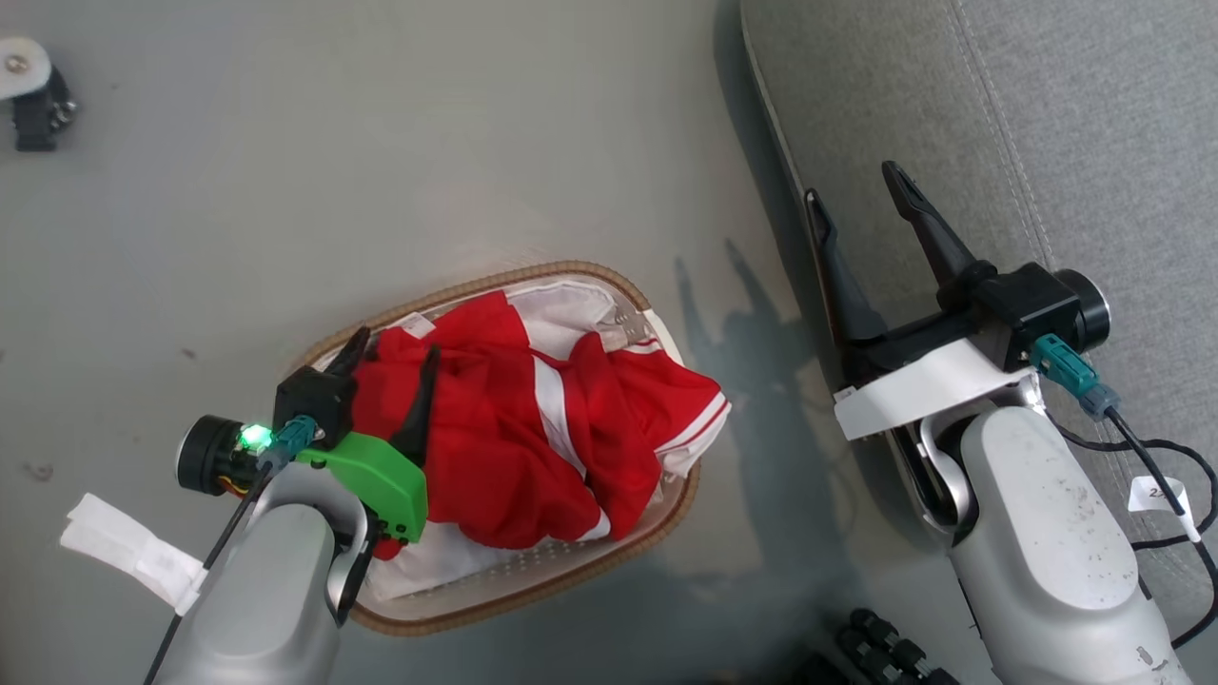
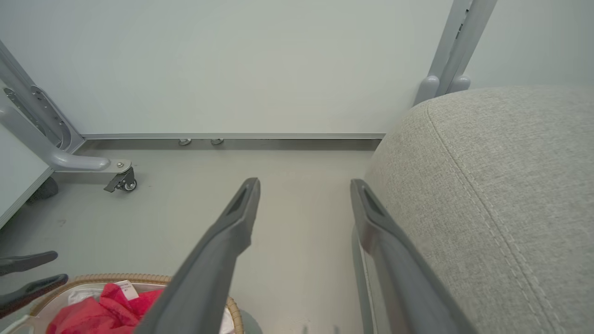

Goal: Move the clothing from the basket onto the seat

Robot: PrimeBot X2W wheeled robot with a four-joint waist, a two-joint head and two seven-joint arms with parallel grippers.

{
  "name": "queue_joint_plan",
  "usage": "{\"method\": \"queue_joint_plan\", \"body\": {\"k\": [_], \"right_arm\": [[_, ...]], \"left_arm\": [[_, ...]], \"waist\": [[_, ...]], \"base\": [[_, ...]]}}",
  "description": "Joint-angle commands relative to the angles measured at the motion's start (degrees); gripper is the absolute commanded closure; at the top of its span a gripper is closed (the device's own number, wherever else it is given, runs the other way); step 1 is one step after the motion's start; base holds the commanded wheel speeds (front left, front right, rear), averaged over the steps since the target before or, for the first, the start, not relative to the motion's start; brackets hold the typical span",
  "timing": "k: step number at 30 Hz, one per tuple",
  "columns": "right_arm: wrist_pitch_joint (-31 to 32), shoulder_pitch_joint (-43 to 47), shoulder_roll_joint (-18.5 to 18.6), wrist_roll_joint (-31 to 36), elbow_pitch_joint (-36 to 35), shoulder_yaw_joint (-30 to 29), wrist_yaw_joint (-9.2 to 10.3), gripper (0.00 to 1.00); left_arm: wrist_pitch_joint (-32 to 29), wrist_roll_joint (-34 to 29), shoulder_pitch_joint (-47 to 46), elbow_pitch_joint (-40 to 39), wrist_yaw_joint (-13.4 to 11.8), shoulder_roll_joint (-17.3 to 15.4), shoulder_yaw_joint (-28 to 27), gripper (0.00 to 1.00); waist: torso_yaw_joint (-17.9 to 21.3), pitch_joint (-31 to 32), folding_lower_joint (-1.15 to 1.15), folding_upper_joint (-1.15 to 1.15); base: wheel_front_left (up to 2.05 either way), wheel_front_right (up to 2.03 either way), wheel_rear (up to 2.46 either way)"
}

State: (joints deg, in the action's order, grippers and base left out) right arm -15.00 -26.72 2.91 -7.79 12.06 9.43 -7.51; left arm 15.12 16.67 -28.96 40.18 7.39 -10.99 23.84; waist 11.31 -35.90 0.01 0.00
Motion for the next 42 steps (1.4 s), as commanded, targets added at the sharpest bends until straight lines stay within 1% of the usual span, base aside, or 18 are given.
{"method": "queue_joint_plan", "body": {"k": [1, 7, 16, 20, 25, 26, 27, 31, 37, 39, 42], "right_arm": [[-0.3, -0.9, 0.1, -0.3, -0.5, 0.2, 0.04, 0.00], [-0.3, -1.1, 0.1, -0.7, -1.6, 1.3, 0.04, 0.00], [-0.3, -1.2, 0.1, -0.4, -1.9, 1.8, 0.04, 0.00], [-0.3, -1.5, 0.1, 0.0, -2.1, 1.9, 0.04, 0.00], [-0.3, -1.9, 0.1, 0.4, -2.2, 2.0, 0.04, 0.00], [-0.3, -2.1, 0.1, 0.4, -2.1, 2.2, 0.04, 0.00], [-0.3, -2.2, 0.1, 0.3, -2.0, 2.3, 0.04, 0.00], [-0.3, -2.3, 0.1, -0.1, -1.4, 2.7, 0.04, 0.00], [-0.3, -1.1, 0.1, -0.2, 0.0, 2.3, 0.04, 0.00], [-0.3, -0.4, 0.1, -0.1, 0.7, 1.7, 0.04, 0.00], [-0.3, 1.0, 0.1, 0.2, 1.8, 0.8, 0.04, 0.00]], "left_arm": [[0.1, 0.6, -1.7, 2.2, 0.2, -0.5, 0.8, 0.00], [0.1, 3.4, -4.7, 10.9, 0.2, -0.4, 5.8, 0.00], [0.0, 4.9, -8.9, 22.4, 0.2, 0.4, 10.4, 0.00], [-0.1, 6.2, -10.7, 26.4, 0.2, 1.7, 13.0, 0.00], [-1.7, 8.0, -12.2, 28.8, 0.2, 2.7, 16.6, 0.00], [-2.0, 8.6, -12.3, 29.0, 0.2, 2.8, 17.5, 0.54], [-2.2, 9.3, -12.2, 28.9, 0.2, 3.1, 18.3, 1.00], [-1.6, 12.0, -12.1, 27.8, 0.2, 3.2, 20.7, 1.00], [0.0, 13.9, -10.8, 25.9, 0.2, 2.3, 23.7, 1.00], [0.1, 14.2, -10.3, 24.2, 0.2, 2.2, 23.7, 1.00], [0.1, 14.2, -8.6, 20.5, 0.2, 1.7, 22.0, 1.00]], "waist": [[2.2, -2.9, -0.01, 0.00], [3.1, -4.2, -0.01, 0.00], [3.4, -5.8, -0.01, 0.00], [3.2, -6.7, -0.01, 0.00], [2.8, -7.4, -0.01, 0.00], [2.8, -7.4, -0.01, 0.00], [2.7, -7.4, -0.01, 0.00], [2.5, -6.4, -0.01, 0.00], [1.6, -1.5, -0.01, 0.00], [0.9, 0.8, -0.01, 0.00], [-0.7, 4.7, -0.01, 0.00]], "base": [[0.00, 0.00, 0.00], [0.00, 0.00, 0.00], [0.00, 0.00, 0.00], [0.00, 0.00, 0.00], [0.00, 0.00, 0.00], [0.00, 0.00, 0.00], [0.00, 0.00, 0.00], [0.00, 0.00, 0.00], [0.00, 0.00, 0.00], [0.00, 0.00, 0.00], [0.00, 0.00, 0.00]]}}
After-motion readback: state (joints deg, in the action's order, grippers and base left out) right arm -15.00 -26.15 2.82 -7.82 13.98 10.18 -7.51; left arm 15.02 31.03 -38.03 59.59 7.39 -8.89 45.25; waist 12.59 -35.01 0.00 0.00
